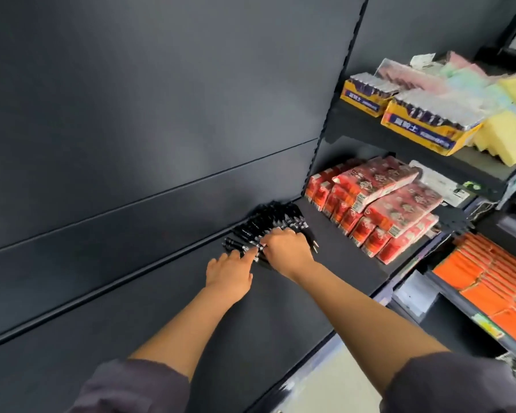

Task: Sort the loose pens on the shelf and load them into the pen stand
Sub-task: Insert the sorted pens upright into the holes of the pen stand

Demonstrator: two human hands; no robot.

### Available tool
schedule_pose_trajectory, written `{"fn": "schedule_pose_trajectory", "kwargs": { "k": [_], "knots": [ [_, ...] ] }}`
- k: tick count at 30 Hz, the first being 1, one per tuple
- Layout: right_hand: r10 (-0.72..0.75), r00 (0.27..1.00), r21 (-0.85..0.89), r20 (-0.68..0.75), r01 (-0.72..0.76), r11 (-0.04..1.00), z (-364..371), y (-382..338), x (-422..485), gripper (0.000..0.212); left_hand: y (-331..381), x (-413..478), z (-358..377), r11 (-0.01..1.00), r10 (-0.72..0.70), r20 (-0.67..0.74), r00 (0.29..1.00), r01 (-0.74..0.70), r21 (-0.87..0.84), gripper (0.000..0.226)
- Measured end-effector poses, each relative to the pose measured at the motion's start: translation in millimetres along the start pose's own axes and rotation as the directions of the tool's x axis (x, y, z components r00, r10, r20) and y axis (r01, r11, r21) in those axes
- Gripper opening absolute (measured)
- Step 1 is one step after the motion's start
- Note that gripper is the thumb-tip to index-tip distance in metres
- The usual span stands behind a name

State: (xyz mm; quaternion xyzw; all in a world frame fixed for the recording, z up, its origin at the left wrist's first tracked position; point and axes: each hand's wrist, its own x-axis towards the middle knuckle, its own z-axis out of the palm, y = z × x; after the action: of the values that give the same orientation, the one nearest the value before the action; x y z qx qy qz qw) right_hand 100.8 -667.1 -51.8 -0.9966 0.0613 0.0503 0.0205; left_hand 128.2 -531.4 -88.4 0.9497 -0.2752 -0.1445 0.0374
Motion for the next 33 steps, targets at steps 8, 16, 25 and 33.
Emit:
{"fn": "schedule_pose_trajectory", "kwargs": {
  "k": [8,16,25,33],
  "knots": [
    [-0.146,0.988,-0.1,0.045,0.15,0.984,19,1,46,0.025,0,18,1,0.975,-0.201,0.02,0.979,0.202,-0.097,0.037],
    [-0.215,0.973,-0.146,0.087,0.226,0.963,27,-11,57,0.033,-7,8,-3,0.9,-0.409,0.04,0.912,0.411,-0.144,0.033],
    [-0.171,0.951,0.128,0.257,0.141,0.982,23,-12,47,0.023,2,-14,3,0.843,-0.5,0.021,0.866,0.492,-0.219,0.067],
    [-0.306,0.913,0.686,0.269,0.041,0.727,5,-36,29,0.03,-8,-60,-13,-0.02,-0.645,0.189,0.741,0.23,-0.973,0.044]
  ]
}}
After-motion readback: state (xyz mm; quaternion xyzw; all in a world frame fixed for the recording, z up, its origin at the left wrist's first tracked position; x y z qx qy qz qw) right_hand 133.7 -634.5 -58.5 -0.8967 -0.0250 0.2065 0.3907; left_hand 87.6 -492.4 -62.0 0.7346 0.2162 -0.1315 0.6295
